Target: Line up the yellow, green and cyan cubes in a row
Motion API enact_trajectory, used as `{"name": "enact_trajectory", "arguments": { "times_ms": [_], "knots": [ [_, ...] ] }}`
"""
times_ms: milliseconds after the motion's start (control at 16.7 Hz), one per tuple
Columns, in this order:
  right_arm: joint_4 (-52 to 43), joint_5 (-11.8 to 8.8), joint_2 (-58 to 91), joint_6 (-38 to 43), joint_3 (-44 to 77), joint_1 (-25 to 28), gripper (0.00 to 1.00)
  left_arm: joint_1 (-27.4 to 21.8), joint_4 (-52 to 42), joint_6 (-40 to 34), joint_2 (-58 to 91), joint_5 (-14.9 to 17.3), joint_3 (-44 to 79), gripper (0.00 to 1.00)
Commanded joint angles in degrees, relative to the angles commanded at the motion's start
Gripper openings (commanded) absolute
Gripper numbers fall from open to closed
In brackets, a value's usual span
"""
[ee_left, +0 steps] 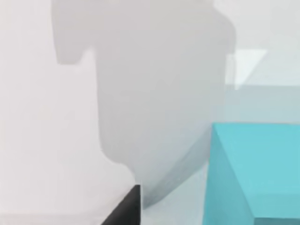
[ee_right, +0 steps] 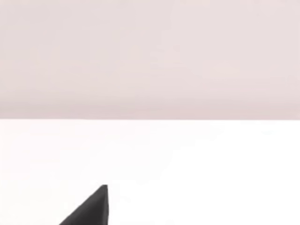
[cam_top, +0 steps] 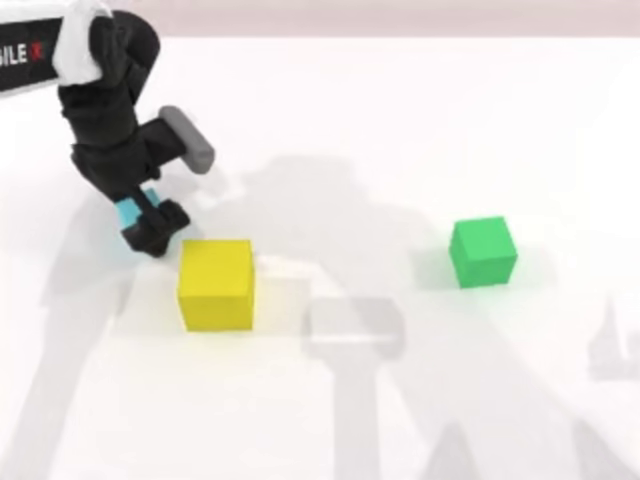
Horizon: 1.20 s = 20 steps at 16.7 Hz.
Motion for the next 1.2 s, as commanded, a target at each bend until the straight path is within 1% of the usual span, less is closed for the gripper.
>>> {"name": "enact_trajectory", "arguments": {
  "times_ms": [420,480,900,960,1080,1200],
  "knots": [
    [0.0,0.0,0.0,0.0,0.0,0.0,1.0,0.0,0.0,0.0,0.0,0.0,0.0,0.02],
    [0.0,0.0,0.0,0.0,0.0,0.0,1.0,0.0,0.0,0.0,0.0,0.0,0.0,0.0],
    [0.0,0.0,0.0,0.0,0.0,0.0,1.0,0.0,0.0,0.0,0.0,0.0,0.0,0.0],
    [0.0,0.0,0.0,0.0,0.0,0.0,1.0,0.0,-1.26,-0.7,-2.02,0.87,0.14,0.0],
    [0.0,0.0,0.0,0.0,0.0,0.0,1.0,0.1,-2.24,-0.67,-2.19,0.86,1.11,0.0],
    [0.0,0.0,0.0,0.0,0.0,0.0,1.0,0.57,-5.64,-0.89,-3.04,0.82,3.74,0.0]
  ]
}}
